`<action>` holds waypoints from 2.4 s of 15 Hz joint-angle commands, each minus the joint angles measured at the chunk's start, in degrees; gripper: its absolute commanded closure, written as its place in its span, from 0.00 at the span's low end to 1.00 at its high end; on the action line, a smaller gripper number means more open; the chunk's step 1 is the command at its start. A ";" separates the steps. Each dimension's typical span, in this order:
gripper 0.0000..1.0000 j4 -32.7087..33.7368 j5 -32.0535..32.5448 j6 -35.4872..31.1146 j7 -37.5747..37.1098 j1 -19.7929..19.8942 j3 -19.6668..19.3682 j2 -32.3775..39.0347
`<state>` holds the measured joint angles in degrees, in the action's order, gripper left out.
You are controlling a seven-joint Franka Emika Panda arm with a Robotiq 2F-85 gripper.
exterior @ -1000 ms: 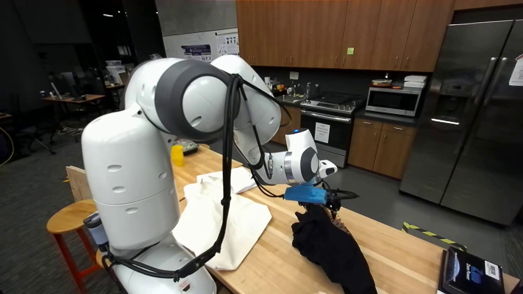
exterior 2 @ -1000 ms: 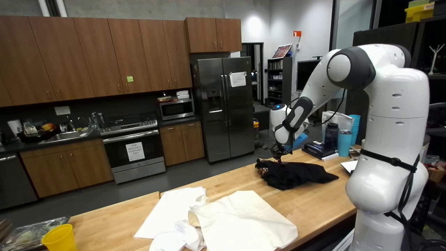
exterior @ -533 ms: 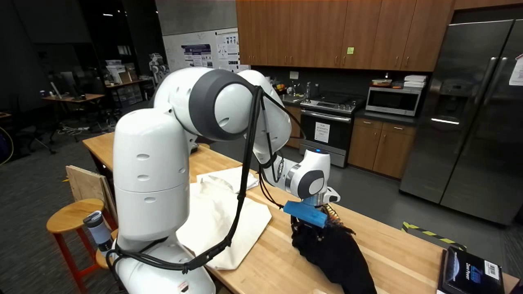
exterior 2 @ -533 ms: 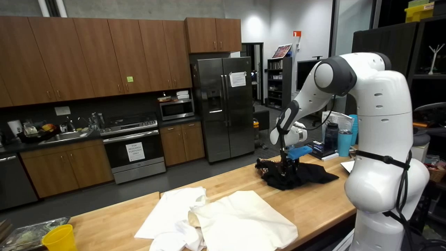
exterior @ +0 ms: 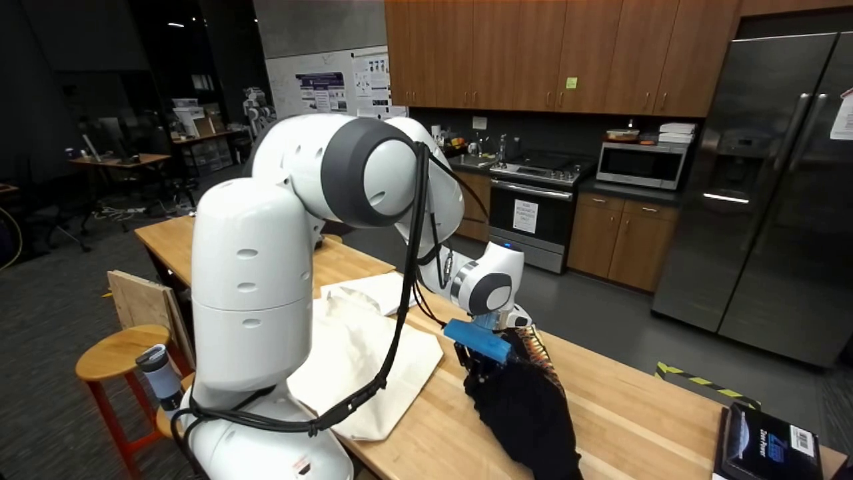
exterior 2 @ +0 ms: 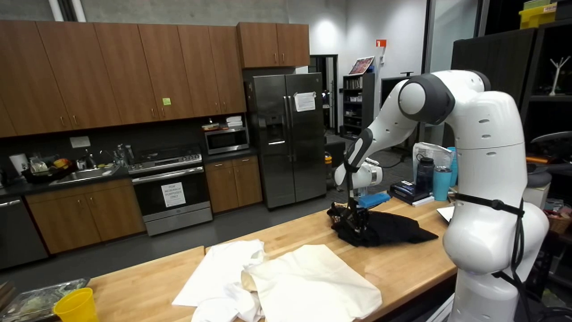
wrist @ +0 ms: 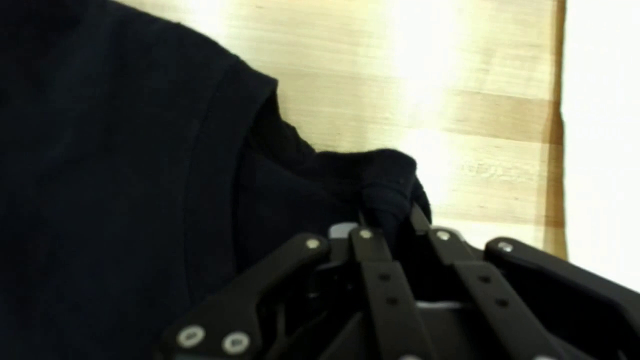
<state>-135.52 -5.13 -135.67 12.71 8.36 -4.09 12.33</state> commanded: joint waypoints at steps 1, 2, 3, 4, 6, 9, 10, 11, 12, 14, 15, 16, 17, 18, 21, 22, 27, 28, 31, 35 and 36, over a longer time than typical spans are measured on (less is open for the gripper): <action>1.00 -1.19 -6.89 2.52 -0.40 -2.50 4.24 -4.26; 1.00 -1.39 -9.94 3.06 0.04 -3.15 5.50 -5.56; 0.99 -1.71 -13.42 3.58 -0.18 -3.90 6.70 -7.15; 0.99 -2.19 -16.76 3.30 -0.08 -4.75 7.75 -8.52; 0.99 -3.36 -22.28 2.23 -0.49 -6.97 9.33 -12.16; 0.99 -4.68 -25.52 1.79 -2.26 -11.21 11.19 -18.79; 0.99 -5.38 -26.80 3.01 -1.22 -12.67 11.76 -21.96; 0.99 -5.91 -26.52 2.69 -1.64 -14.21 12.31 -24.09; 0.99 -6.41 -23.97 1.47 -4.86 -15.92 13.53 -26.14; 0.99 -5.66 -18.55 0.94 -11.47 -18.09 15.93 -28.50; 0.99 -4.43 -15.87 0.85 -15.59 -19.00 17.50 -29.03; 0.99 -3.06 -13.52 0.32 -19.27 -19.73 19.02 -29.03; 0.99 -1.61 -12.24 0.77 -21.97 -20.47 20.01 -28.87; 0.99 0.12 -10.28 0.96 -25.08 -20.85 21.26 -28.20; 0.69 4.40 -4.81 2.81 -29.13 -21.39 23.33 -25.23; 0.89 1.22 -6.79 1.46 -27.97 -22.09 22.38 -27.49; 0.69 3.24 -5.70 1.62 -28.54 -22.15 22.77 -25.45; 0.69 3.28 -5.70 1.62 -28.54 -22.14 22.72 -25.37; 0.69 3.41 -5.70 1.62 -28.54 -22.16 22.75 -25.32; 0.69 3.48 -5.70 1.63 -28.54 -22.16 22.74 -25.30; 0.69 3.49 -5.70 1.63 -28.54 -22.16 22.74 -25.30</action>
<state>-132.13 -11.15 -134.12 -15.59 -12.89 19.53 -13.06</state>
